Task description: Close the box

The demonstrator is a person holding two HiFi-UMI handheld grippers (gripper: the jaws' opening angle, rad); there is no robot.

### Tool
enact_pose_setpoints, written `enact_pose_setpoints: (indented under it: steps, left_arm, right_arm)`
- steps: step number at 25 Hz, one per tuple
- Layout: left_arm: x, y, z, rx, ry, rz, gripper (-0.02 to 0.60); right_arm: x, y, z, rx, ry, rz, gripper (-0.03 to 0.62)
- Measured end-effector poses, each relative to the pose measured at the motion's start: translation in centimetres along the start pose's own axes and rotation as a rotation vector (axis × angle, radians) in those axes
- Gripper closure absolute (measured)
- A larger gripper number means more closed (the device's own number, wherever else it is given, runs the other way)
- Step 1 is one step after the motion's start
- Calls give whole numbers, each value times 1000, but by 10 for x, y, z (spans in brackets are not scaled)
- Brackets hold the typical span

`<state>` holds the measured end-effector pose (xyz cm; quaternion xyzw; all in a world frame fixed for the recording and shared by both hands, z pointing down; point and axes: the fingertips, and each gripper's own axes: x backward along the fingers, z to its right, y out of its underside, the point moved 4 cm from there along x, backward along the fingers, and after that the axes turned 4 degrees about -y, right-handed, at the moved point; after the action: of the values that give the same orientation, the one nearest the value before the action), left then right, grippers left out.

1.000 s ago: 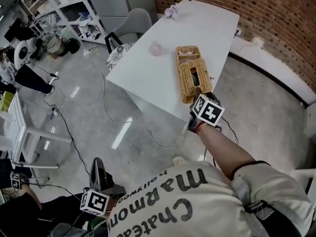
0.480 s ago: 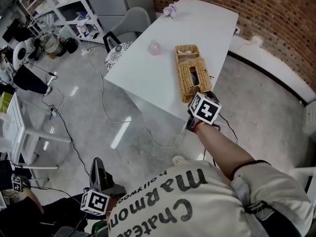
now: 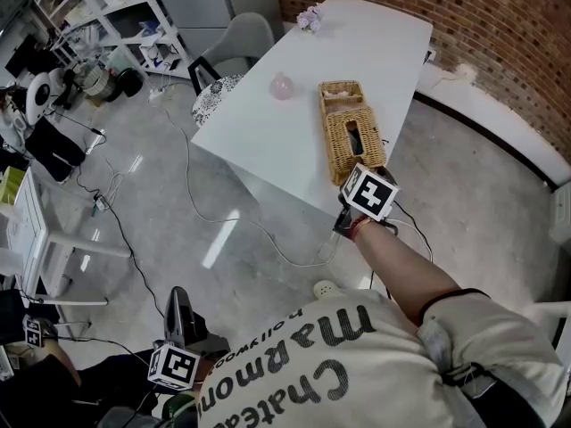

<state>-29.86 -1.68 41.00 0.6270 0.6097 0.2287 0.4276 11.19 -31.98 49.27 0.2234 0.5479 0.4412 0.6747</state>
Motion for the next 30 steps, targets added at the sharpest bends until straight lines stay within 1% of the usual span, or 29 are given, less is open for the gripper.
enact_pose_setpoints:
  steps: [7,17,30]
  left_arm:
    - [-2,0,0,0,0,-1,581]
    - [-4,-2,2,4,7,-7,581]
    - [-5,-2,1,-1,7,-12,581]
  right_arm:
    - [-2,4,3,-54,33,-30,367]
    - [-3,7,4,-117,38,-54,365]
    - [-7,7,7,-167,33,-69,368]
